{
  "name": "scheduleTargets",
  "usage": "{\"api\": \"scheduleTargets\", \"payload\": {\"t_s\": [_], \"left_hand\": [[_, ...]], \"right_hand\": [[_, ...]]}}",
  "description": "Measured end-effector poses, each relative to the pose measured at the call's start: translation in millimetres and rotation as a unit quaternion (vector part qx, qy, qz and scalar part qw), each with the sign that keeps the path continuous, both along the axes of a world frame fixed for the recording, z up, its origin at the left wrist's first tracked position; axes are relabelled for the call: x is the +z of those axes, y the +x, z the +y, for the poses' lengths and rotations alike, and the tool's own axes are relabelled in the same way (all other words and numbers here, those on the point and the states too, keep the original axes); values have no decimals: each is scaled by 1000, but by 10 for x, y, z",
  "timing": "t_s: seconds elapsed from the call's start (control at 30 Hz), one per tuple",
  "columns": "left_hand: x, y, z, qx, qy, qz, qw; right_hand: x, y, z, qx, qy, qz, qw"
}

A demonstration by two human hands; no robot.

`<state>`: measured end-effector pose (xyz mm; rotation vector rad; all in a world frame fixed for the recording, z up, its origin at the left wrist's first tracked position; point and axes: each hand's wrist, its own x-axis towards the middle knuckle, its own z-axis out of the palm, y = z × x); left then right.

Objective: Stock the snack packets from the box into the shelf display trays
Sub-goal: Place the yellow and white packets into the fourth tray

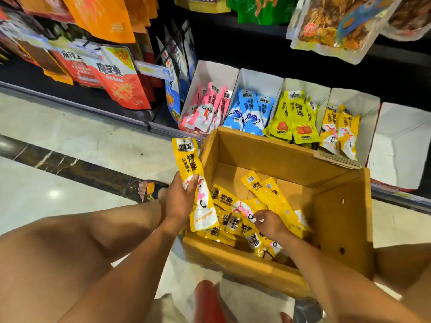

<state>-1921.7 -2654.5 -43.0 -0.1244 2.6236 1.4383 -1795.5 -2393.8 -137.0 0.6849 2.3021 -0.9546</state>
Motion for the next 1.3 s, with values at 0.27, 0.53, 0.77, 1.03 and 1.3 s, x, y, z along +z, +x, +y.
{"api": "scheduleTargets", "payload": {"t_s": [0.27,0.53,0.77,1.03,1.3], "left_hand": [[-91,-9,29,-4,-25,-24,999],[-59,-10,50,-7,-9,-41,999],[-64,-8,60,-9,-9,-31,999],[-66,7,42,-14,-26,-33,999],[7,38,16,-16,-42,14,999]], "right_hand": [[-329,-360,-34,18,27,-44,999],[-593,-649,-152,23,16,-80,996],[-698,-630,-74,31,44,-59,997],[-351,-708,14,-21,46,2,999],[457,-723,230,-51,25,80,995]]}}
